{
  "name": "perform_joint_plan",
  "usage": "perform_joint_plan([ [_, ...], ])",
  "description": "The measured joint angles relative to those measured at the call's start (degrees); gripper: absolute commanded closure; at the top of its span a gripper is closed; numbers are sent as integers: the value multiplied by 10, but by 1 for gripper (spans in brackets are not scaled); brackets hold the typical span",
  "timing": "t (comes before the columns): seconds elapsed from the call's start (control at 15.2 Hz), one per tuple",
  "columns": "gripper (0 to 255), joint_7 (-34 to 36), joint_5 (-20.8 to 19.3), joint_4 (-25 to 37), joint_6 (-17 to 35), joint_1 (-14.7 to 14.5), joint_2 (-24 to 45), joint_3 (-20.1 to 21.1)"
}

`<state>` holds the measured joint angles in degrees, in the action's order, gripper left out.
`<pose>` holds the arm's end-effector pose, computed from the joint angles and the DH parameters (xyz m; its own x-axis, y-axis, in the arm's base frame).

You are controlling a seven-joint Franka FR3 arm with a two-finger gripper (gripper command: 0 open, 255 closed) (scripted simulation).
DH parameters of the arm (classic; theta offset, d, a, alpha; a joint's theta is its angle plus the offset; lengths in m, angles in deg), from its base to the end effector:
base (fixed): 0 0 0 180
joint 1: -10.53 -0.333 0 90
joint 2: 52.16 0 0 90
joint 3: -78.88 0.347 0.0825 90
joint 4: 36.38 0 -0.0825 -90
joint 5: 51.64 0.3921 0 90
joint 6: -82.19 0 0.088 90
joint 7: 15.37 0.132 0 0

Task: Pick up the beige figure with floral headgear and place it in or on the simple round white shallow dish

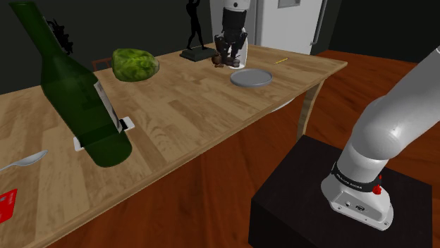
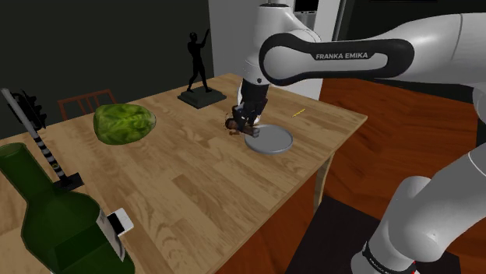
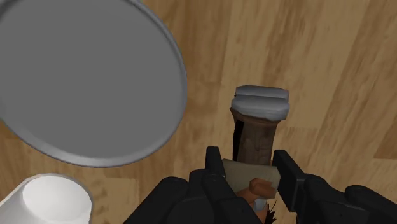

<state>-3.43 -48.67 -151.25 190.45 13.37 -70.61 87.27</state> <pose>0.4779 0.0610 0.6133 0.9722 -0.1273 0.1967 -0.1204 -0.9916 -0.0470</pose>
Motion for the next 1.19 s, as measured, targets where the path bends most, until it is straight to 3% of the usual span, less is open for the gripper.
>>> perform_joint_plan([
  [0.66, 255, -141, -6, -60, -11, 42, -65, -102],
  [1.19, 255, -156, -7, -114, 36, 47, -72, -112],
])
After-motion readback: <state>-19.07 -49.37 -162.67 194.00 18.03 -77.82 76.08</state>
